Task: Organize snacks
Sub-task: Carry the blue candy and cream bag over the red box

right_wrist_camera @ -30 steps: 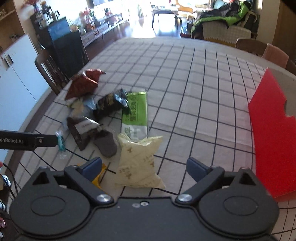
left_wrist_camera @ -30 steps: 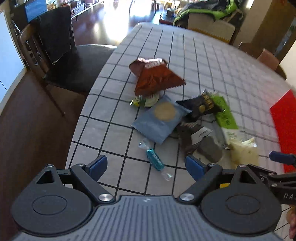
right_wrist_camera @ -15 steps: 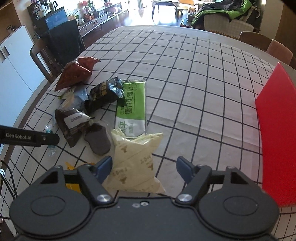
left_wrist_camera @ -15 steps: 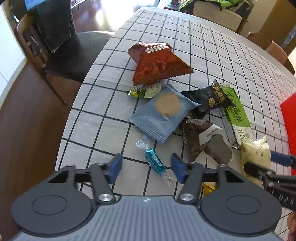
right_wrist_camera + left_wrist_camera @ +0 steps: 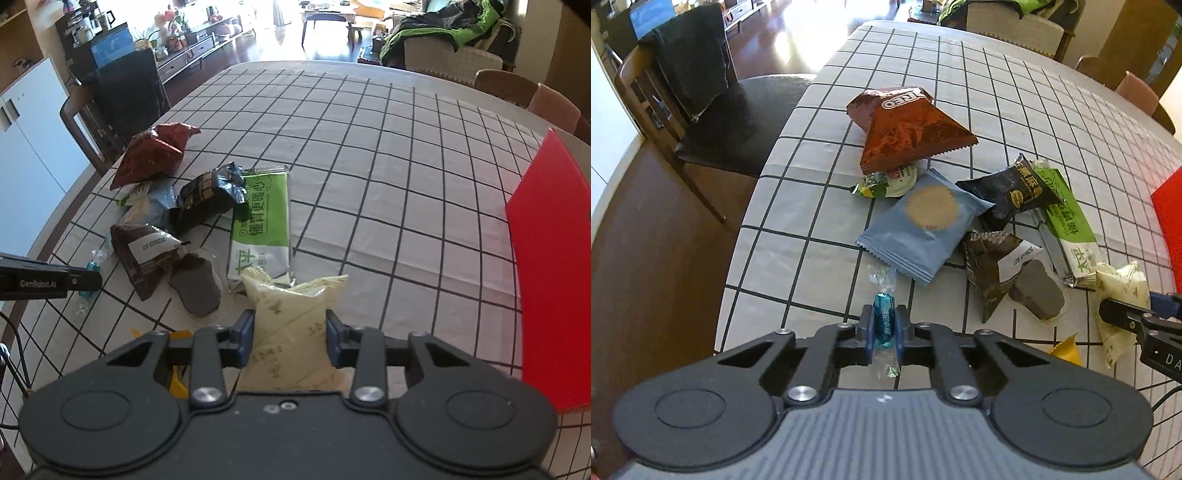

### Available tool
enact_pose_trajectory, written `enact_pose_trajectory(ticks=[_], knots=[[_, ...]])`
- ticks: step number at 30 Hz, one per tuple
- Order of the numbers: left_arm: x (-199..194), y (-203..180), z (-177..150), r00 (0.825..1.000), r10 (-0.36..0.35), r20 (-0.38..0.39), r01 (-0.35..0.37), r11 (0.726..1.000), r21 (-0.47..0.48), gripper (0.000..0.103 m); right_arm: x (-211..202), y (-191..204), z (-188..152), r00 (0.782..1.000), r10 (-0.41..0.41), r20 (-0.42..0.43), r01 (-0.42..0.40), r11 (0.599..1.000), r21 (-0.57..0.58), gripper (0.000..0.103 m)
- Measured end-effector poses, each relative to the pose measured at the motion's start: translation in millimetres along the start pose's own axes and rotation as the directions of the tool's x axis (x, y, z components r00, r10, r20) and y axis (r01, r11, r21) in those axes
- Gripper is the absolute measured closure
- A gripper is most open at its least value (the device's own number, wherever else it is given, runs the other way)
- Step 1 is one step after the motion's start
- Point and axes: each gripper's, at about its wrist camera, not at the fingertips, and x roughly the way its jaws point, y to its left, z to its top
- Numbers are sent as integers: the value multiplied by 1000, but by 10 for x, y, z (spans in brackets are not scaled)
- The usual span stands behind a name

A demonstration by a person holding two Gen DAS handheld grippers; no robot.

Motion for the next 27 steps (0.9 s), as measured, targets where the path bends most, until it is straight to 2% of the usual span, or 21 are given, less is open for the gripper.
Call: enact_pose_trajectory(ticks=[4, 16, 27], knots=[[-19, 33, -15, 1000, -16, -3, 16, 1000, -19, 92, -71, -37, -20, 1000, 2, 22, -2, 999, 33, 71], [-184, 27, -102, 999, -42, 18, 42, 999, -24, 92, -375, -98, -107, 997, -7, 76, 1, 997, 77, 73], [-618, -227, -129, 990, -116, 76, 113, 993, 45, 92, -983, -264, -154, 984, -21, 175, 4, 995, 95, 73]])
